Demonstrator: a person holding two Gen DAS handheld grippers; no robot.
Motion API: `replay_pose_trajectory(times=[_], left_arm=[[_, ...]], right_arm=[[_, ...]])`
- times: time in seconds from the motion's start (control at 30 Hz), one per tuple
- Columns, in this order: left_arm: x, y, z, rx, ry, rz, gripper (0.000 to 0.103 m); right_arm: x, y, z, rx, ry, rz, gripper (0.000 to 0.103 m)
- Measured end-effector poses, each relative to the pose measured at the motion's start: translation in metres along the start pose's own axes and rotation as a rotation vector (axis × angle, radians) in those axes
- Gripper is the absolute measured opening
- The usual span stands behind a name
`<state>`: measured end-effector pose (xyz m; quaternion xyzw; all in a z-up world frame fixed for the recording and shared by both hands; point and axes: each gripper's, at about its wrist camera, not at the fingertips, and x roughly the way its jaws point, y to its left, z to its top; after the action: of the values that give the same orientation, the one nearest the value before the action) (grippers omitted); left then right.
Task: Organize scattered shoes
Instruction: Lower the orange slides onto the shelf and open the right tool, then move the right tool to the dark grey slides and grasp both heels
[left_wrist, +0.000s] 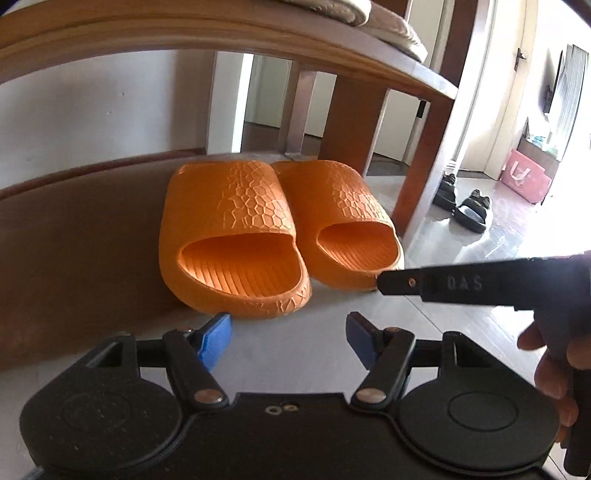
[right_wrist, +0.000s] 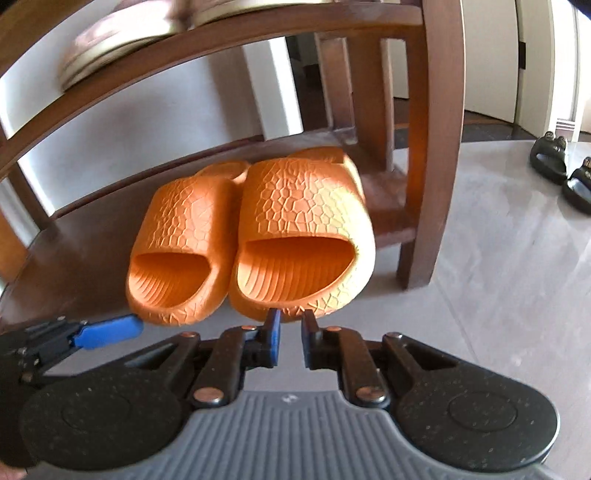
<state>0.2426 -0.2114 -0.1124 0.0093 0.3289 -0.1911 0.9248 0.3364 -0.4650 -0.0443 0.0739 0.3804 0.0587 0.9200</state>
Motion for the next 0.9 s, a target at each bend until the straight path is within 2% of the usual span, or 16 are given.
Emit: replay_pose_trajectory(times=[0.07,0.1,0.23,0.33,0.47,0.57,0.63,0.77,0.8,0.83,0.9], left_arm=[[0.013,-0.002,0.010,0.002,0.000,0.006,0.068],[0.017,-0.002,0.013,0.000,-0.001,0.008,0.068],[0.016,0.000,0.016,0.014,-0.003,0.012,0.068],[-0.014,0.009,0.001,0.072,-0.028,-0.009,0.068],[-0.057,0.036,-0.023,0.217,0.014,-0.012,0.068],[-0.107,0.066,-0.042,0.375,0.087,-0.002,0.068],[-0.152,0.094,-0.059,0.447,0.137,0.011,0.068],[-0.227,0.147,-0.089,0.474,0.193,0.076,0.068],[-0.240,0.157,-0.096,0.470,0.206,0.099,0.068],[-0.263,0.177,-0.110,0.456,0.228,0.147,0.068],[-0.297,0.209,-0.137,0.407,0.256,0.249,0.068]], right_arm=[[0.009,-0.006,0.011,0.010,-0.006,-0.023,0.029],[0.010,-0.008,0.014,0.017,-0.012,-0.028,0.032],[0.014,-0.021,0.025,0.082,-0.039,-0.030,0.037],[-0.004,-0.015,0.004,0.103,-0.050,-0.006,0.040],[-0.020,0.005,-0.032,0.053,-0.002,0.029,0.040],[-0.028,0.039,-0.057,-0.006,0.053,0.089,0.042],[-0.028,0.080,-0.075,-0.057,0.107,0.174,0.043],[-0.024,0.168,-0.096,-0.147,0.225,0.364,0.044],[-0.024,0.174,-0.098,-0.154,0.231,0.375,0.044],[-0.024,0.218,-0.105,-0.213,0.276,0.455,0.044],[-0.027,0.267,-0.111,-0.279,0.331,0.544,0.044]])
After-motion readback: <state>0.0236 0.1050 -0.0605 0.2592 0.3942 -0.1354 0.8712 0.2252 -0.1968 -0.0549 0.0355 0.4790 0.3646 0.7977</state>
